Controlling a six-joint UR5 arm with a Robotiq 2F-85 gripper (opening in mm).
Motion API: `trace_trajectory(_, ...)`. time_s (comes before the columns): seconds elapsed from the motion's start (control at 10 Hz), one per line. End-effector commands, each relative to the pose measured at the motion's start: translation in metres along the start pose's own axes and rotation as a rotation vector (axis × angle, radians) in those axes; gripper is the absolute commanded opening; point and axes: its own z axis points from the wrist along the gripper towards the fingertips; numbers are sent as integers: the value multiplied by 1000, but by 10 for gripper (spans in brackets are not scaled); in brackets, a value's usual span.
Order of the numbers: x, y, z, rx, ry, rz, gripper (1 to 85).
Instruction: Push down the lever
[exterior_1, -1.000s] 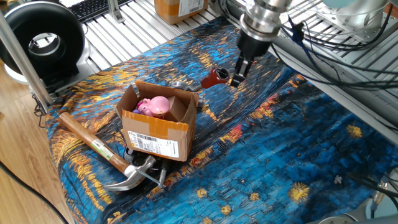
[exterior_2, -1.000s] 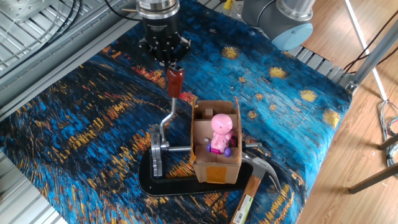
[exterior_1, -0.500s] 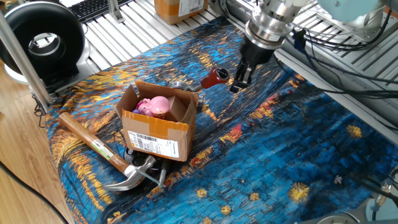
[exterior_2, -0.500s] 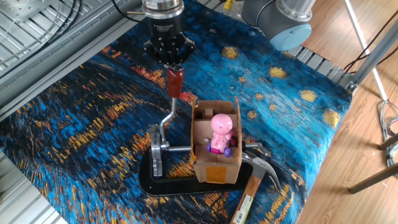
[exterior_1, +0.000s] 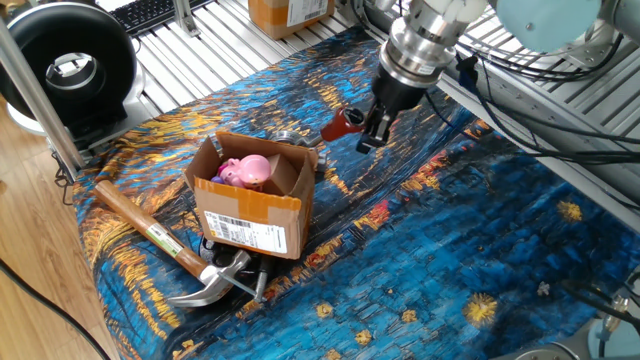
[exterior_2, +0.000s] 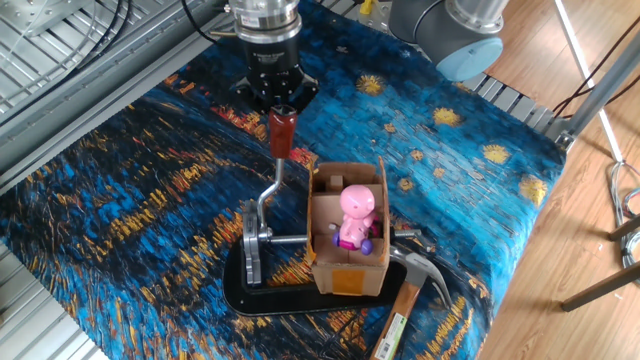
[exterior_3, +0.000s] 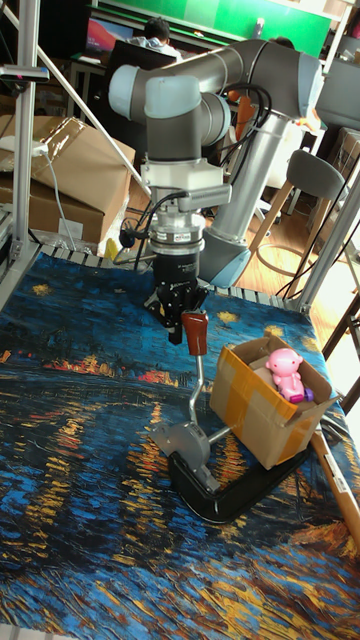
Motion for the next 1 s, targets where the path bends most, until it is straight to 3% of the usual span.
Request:
trace_trajectory(0.0, -14, 2, 2, -15, -59, -13, 117)
trace_trajectory(0.9, -8, -1, -5, 4, -40, 0, 100)
